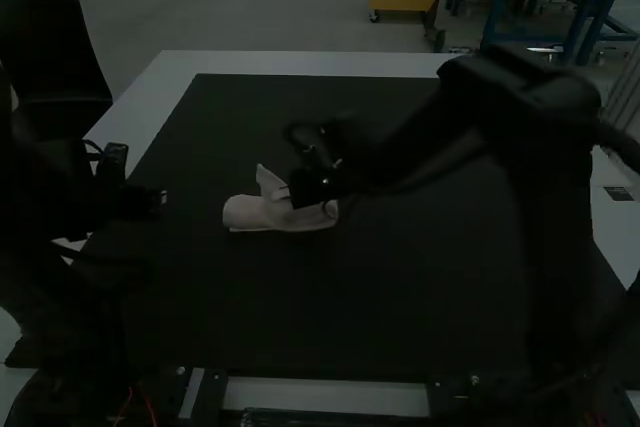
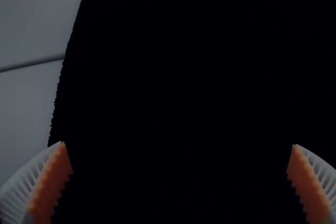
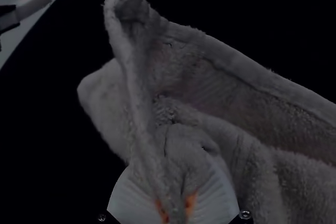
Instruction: Fold the towel.
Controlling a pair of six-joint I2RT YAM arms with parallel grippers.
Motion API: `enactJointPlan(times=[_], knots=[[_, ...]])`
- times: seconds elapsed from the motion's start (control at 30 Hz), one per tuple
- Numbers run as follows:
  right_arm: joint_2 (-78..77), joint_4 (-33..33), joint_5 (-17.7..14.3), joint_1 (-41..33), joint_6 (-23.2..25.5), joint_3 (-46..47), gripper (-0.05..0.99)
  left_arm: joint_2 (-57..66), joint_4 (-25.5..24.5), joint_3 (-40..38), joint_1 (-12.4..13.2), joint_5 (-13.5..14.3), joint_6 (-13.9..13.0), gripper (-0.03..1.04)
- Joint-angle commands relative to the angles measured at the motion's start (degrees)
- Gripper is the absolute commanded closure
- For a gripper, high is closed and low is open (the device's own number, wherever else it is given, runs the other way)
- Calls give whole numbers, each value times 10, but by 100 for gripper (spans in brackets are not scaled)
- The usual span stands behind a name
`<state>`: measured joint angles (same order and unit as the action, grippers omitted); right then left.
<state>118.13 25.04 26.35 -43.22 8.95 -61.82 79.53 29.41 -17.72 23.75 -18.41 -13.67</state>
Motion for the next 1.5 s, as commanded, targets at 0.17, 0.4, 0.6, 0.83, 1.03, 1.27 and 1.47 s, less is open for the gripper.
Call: enactJointPlan(times=[0.17, 0.4, 0.6, 0.83, 1.03, 1.27, 1.47], knots=[[27, 18, -1, -13, 9, -40, 95, -12, -1, 4, 15, -14, -22, 4], [36, 47, 0, -14, 37, -59, 86, -12, 4, 15, 14, -14, -21, 4], [36, 65, 0, -30, 56, -70, 68, -12, 5, 22, 14, -14, -21, 4], [36, 62, 5, -58, 71, -81, 47, -22, 4, 22, 15, -14, -21, 4], [29, 63, 12, -56, 72, -86, 37, -33, 0, 22, 15, -14, -20, 4], [-10, 70, 12, -25, 71, -73, 41, -34, 12, 34, 11, -10, -18, 4], [-32, 100, 18, 13, 86, -41, 56, -34, 12, 36, 10, -11, -18, 4]])
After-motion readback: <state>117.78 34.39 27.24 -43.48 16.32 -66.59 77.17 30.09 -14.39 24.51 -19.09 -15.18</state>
